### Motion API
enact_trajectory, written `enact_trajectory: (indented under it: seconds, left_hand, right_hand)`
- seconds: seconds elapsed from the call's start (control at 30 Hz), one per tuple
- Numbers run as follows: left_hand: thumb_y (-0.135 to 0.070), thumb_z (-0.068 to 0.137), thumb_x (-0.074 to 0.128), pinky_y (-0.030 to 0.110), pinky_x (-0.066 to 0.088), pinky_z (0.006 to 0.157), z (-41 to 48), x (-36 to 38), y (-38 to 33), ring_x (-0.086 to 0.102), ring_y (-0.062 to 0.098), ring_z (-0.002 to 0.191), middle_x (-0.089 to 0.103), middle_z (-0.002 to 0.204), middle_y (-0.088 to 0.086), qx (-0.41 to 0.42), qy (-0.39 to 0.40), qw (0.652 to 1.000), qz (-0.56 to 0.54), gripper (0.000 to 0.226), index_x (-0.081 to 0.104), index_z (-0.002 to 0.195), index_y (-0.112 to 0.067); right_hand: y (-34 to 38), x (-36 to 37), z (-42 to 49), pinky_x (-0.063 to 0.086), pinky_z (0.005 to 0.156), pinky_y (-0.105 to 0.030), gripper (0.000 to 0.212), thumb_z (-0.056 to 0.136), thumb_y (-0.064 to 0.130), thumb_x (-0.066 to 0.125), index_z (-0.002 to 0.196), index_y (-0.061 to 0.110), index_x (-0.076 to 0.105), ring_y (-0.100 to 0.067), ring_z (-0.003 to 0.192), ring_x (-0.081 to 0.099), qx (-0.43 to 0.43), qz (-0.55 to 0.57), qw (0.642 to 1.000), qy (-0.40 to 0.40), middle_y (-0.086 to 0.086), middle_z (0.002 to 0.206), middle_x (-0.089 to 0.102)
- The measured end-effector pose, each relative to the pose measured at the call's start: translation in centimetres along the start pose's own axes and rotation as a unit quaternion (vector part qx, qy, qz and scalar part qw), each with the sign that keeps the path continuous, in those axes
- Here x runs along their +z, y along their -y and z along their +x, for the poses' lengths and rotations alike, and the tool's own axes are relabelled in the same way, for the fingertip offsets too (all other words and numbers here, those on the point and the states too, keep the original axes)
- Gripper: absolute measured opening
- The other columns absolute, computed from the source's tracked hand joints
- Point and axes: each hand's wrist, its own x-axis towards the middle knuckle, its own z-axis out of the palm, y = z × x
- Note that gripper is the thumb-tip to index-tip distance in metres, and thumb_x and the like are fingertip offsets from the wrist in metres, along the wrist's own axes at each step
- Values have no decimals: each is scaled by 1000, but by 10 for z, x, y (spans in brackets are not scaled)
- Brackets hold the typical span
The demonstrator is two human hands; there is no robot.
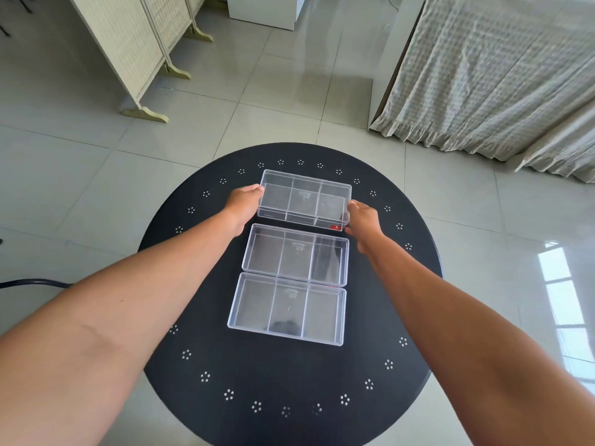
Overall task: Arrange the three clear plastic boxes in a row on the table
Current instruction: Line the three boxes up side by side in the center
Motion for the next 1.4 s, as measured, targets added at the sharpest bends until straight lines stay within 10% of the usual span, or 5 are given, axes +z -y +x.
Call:
enact_trajectory:
  seconds: [0.9,1.4]
  left_hand:
    - [-28,99,44,34,25,114,-19,-5,18,42,21,138,41,153,1,-3,36,998,47,48,41,145,-14]
    - [-33,98,43,38,20,117,-26,-7,16,25,22,148,25,161,2,19,21,996,82,60,24,152,-14]
  right_hand:
    - [-10,0,-33,16,55,-30,34,89,14,36,59,23,23,-16,60,16,-18,-36,999,-19,3,61,21]
    - [-11,0,-36,39,68,-31,19,92,29,40,85,17,54,-21,76,41,-21,-21,999,-36,-6,84,47]
